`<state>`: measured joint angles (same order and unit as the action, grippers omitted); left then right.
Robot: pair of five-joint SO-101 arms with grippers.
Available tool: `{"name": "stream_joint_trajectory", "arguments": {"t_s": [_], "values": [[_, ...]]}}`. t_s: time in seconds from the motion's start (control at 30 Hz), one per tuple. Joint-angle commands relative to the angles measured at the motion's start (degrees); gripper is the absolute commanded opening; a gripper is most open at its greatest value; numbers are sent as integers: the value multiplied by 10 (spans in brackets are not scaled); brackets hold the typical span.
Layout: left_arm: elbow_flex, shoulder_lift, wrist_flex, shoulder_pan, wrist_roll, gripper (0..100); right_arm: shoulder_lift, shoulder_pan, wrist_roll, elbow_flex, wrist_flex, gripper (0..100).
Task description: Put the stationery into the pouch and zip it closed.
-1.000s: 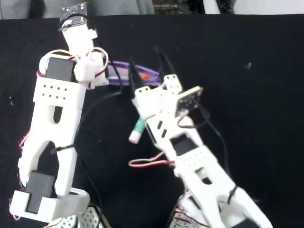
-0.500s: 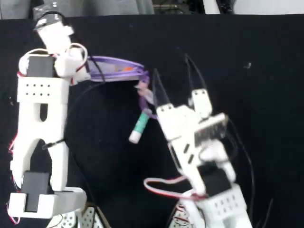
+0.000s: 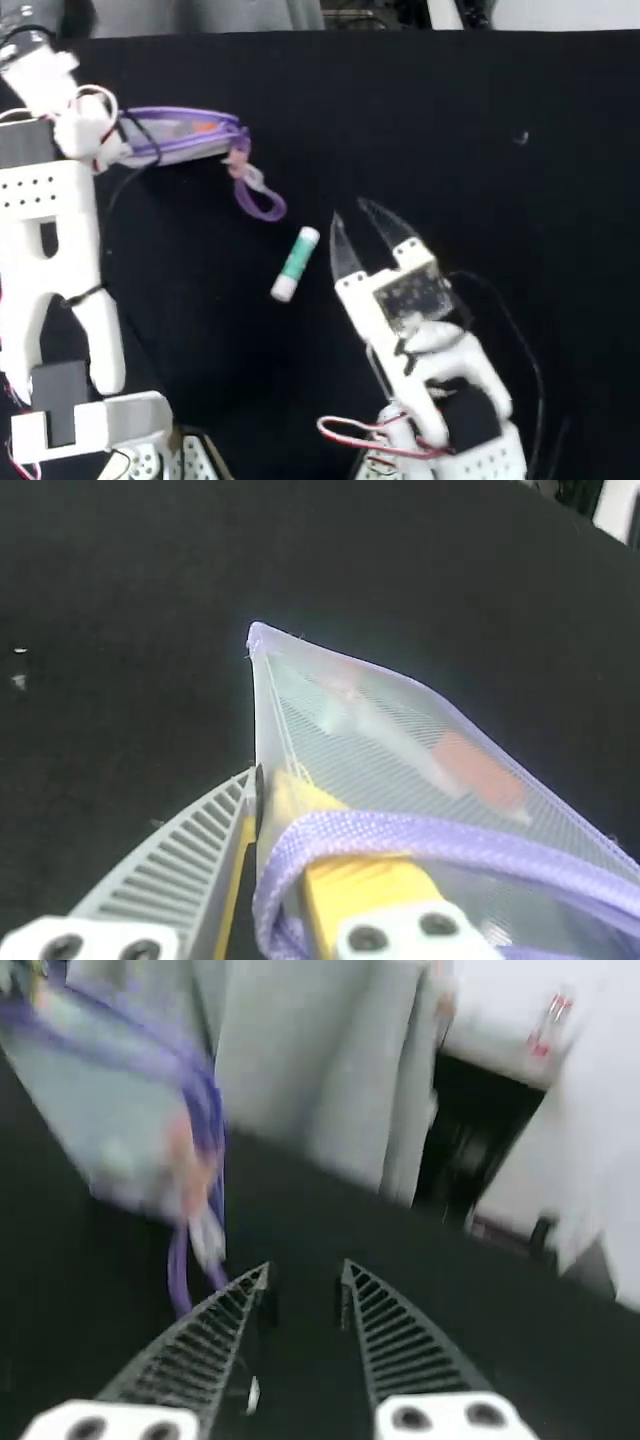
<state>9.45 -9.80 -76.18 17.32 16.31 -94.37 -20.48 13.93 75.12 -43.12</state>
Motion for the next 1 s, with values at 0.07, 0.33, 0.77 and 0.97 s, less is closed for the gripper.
{"name": "stream_joint_trajectory", "arguments": {"t_s": [0.07,0.33,0.77,0.97], "values": [[8,-4,28,43,7,29,102,6,-43,15,65,86],[6,-4,28,41,7,29,366,6,-228,-80,122,90],[8,-4,28,40,7,29,706,2,-428,-298,3,240],[8,-4,28,41,7,29,792,-48,-437,-341,-3,226]]}}
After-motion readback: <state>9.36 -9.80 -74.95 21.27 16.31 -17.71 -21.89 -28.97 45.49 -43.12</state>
